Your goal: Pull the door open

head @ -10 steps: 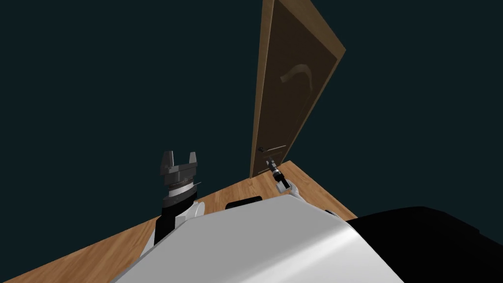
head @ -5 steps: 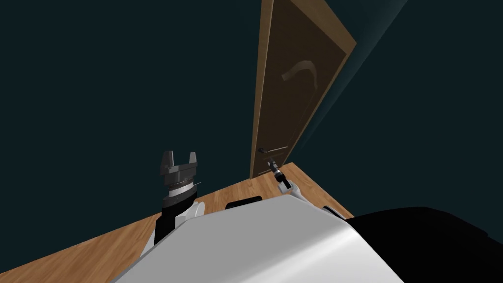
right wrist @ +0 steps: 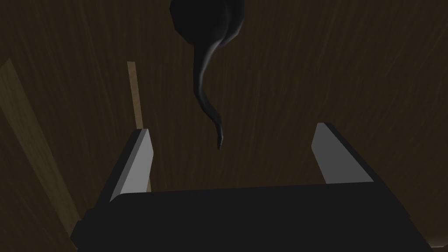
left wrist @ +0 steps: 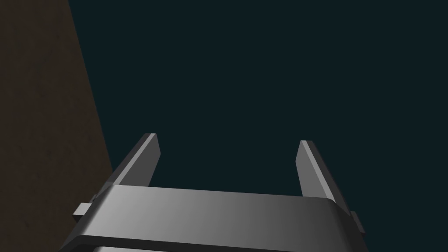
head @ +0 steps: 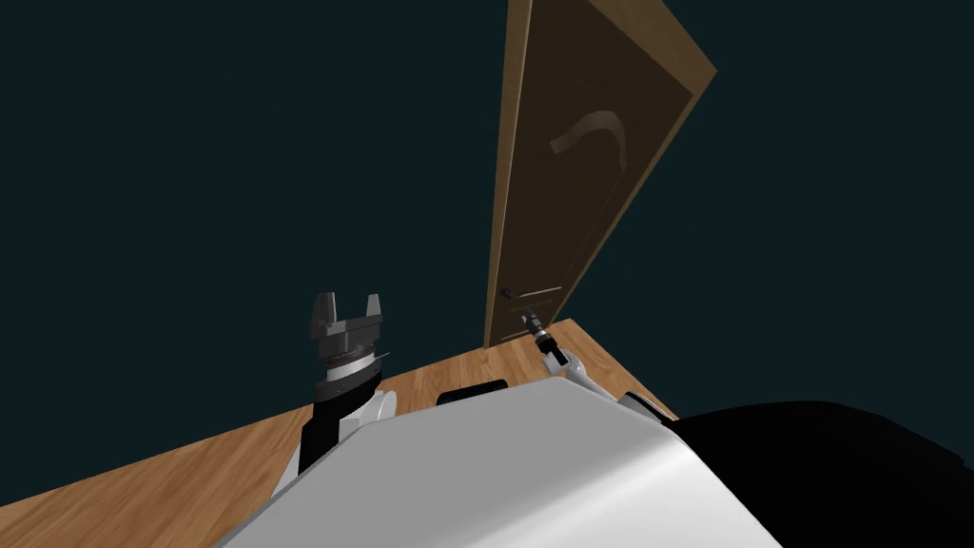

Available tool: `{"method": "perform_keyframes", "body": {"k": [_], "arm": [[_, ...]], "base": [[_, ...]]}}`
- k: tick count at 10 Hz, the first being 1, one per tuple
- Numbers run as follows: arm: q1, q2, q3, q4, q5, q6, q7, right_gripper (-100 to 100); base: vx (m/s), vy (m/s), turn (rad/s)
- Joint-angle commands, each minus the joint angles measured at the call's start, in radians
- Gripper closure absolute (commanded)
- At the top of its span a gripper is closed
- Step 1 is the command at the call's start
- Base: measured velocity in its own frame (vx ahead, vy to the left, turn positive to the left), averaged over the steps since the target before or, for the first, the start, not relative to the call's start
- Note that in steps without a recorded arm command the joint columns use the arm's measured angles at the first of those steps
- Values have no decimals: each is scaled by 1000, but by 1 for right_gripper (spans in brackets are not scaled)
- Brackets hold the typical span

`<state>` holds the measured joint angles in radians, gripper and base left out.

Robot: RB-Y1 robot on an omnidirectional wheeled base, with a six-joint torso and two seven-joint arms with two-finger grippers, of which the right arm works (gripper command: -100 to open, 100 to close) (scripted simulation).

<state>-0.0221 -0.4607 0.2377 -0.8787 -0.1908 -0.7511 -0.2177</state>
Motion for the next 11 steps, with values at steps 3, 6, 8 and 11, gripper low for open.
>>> {"method": "perform_keyframes", "body": {"k": [3, 6, 8, 11], "arm": [[-13, -8, 6, 35, -4, -10, -6, -100], [-9, -30, -31, 96, -22, -48, -24, -100], [-6, -45, -59, 140, -36, -75, -37, -100], [-3, -57, -81, 175, -47, -97, -47, -100]], "base": [[8, -23, 44], [163, 47, 192], [229, 43, 236], [188, 16, 150]]}}
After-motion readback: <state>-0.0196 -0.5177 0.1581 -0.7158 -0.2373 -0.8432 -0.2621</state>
